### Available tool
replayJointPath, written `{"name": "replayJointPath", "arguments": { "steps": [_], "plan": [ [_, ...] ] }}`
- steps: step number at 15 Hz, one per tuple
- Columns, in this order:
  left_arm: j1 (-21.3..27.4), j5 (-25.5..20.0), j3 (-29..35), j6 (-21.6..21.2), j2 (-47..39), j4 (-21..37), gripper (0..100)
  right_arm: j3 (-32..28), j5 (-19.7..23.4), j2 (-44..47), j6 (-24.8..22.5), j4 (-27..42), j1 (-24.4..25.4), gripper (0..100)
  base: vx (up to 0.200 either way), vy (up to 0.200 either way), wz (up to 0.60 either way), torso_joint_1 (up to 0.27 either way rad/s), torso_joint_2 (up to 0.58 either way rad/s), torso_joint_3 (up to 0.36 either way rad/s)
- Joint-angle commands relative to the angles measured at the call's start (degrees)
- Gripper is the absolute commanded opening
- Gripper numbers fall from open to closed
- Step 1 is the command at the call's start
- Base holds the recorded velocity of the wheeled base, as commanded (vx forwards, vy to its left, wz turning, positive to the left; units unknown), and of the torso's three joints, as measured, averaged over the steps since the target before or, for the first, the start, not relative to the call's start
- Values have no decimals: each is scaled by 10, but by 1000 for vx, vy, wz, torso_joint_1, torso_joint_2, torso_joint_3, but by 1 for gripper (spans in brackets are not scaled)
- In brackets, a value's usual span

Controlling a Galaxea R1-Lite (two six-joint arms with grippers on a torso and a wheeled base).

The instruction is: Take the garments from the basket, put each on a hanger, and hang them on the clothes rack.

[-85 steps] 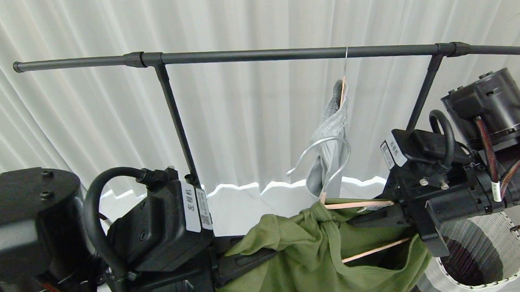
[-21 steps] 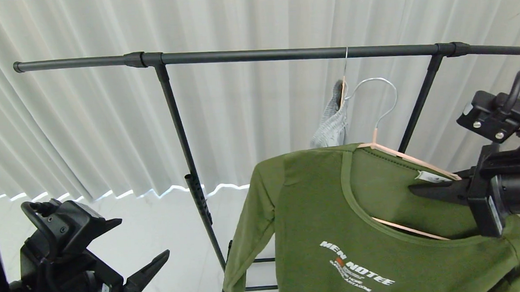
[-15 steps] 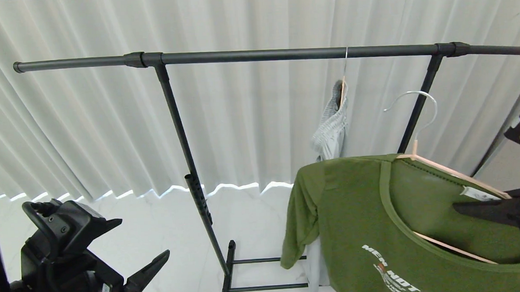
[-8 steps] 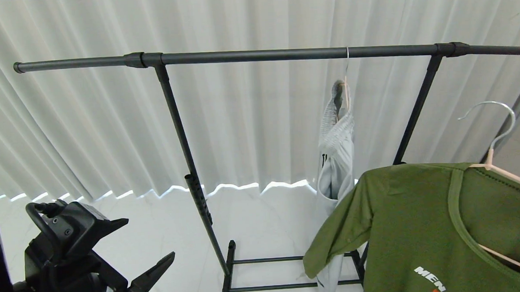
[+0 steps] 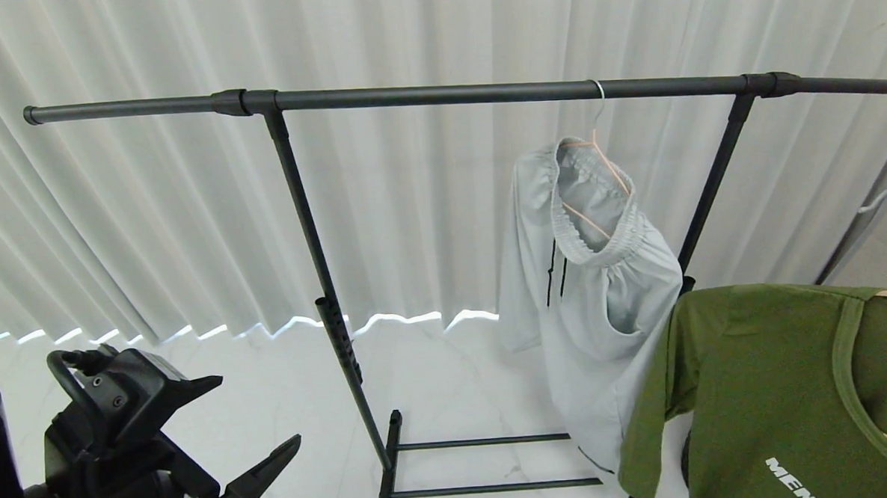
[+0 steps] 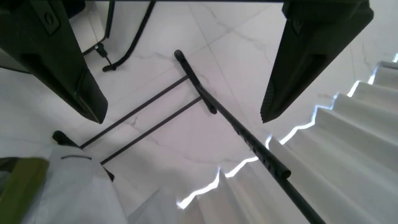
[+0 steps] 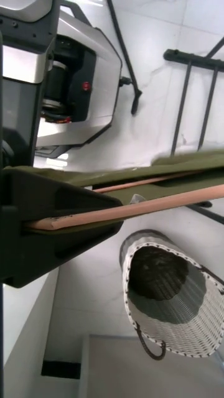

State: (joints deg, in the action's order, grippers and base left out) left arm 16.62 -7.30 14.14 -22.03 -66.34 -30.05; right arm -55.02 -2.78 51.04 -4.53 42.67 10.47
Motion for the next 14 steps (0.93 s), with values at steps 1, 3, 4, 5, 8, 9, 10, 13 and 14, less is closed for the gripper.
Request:
{"name": "replayJointPath", "arguments": {
  "steps": [1,3,4,5,8,9,10,13,14],
  "plan": [
    [0,0,0,0,-2,0,100,3,1,-9,0,0,1,0,0,0,0,0,0,0],
    [0,8,0,1,-3,0,100,3,2,-10,-1,-2,2,0,0,0,0,0,0,0],
    [0,19,0,1,-4,0,100,3,5,-9,-1,-3,3,0,0,200,0,2,7,2],
    [0,23,0,1,-4,0,100,3,10,-9,-1,-3,2,0,0,200,0,2,-7,12],
    [0,24,0,1,-4,0,100,3,23,-9,-2,-4,3,0,0,200,0,-2,1,2],
    [0,24,0,1,-4,0,100,3,30,-9,-2,-5,5,0,0,200,0,7,2,-2],
    [0,24,0,1,-5,0,100,3,33,-9,-2,-6,9,0,0,200,0,-2,2,2],
    [-1,24,1,1,-7,0,100,18,36,-8,-2,-43,25,0,0,133,0,0,0,2],
    [-2,24,0,1,-9,0,100,22,36,-7,-2,-58,32,0,0,0,0,0,0,0]
  ]
}}
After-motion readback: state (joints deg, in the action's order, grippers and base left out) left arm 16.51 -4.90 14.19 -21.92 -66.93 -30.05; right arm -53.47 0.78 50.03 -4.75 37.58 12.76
